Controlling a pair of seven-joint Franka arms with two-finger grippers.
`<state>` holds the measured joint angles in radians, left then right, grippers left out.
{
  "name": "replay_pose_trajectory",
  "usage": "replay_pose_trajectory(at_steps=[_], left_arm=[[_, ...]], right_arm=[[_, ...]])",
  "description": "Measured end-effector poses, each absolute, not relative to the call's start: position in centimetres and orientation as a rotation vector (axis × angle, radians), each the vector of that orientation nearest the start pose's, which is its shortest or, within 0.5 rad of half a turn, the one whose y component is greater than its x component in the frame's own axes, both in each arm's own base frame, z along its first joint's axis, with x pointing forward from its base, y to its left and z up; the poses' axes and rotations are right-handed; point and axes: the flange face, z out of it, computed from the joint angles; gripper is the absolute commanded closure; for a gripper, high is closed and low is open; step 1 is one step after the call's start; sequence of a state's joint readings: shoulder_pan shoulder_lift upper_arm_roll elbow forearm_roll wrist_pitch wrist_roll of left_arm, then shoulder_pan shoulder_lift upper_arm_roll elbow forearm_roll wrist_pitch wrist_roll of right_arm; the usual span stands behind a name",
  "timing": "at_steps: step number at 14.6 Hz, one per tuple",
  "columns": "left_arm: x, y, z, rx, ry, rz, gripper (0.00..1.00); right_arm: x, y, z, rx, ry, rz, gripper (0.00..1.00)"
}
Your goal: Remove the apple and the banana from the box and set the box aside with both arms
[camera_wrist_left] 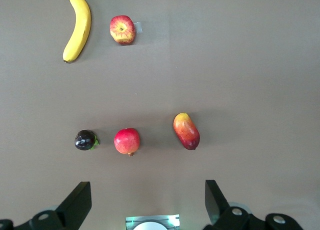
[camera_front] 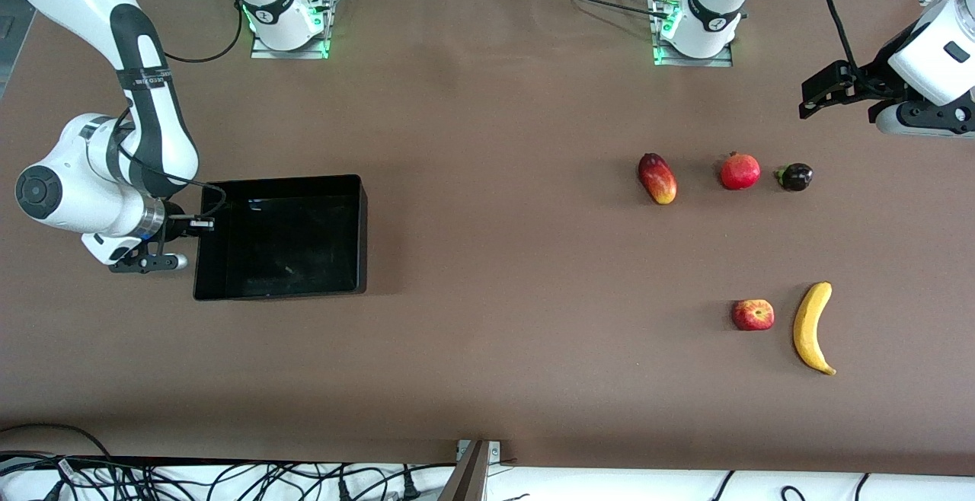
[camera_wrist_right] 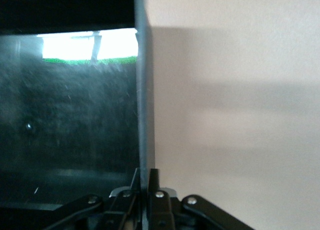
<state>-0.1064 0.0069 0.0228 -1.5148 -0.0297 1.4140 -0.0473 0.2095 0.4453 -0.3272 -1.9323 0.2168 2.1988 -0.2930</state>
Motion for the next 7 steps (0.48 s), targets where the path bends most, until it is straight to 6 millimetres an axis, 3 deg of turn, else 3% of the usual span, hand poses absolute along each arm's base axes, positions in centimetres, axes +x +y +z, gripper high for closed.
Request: replay_pose_trajectory(at_steps=[2,4,7], left_arm=[[53.8,-4.9,63.2,-3.158,0.064,0.179,0.00],[53.8,-4.9,63.2,-3.158,0.064,0.180,0.00],[53.9,-5.1,63.0,-3.157,0.070,0.185,0.00]], right_arm=[[60.3,-5.7,25.5,-3.079,-0.082,0.215,0.00],[60.9,-5.5,26.8,-3.081,-0.087,0.172,0.00],[62.2,-4.0,32.4,-3.060,-0.047,0.116,0.00]])
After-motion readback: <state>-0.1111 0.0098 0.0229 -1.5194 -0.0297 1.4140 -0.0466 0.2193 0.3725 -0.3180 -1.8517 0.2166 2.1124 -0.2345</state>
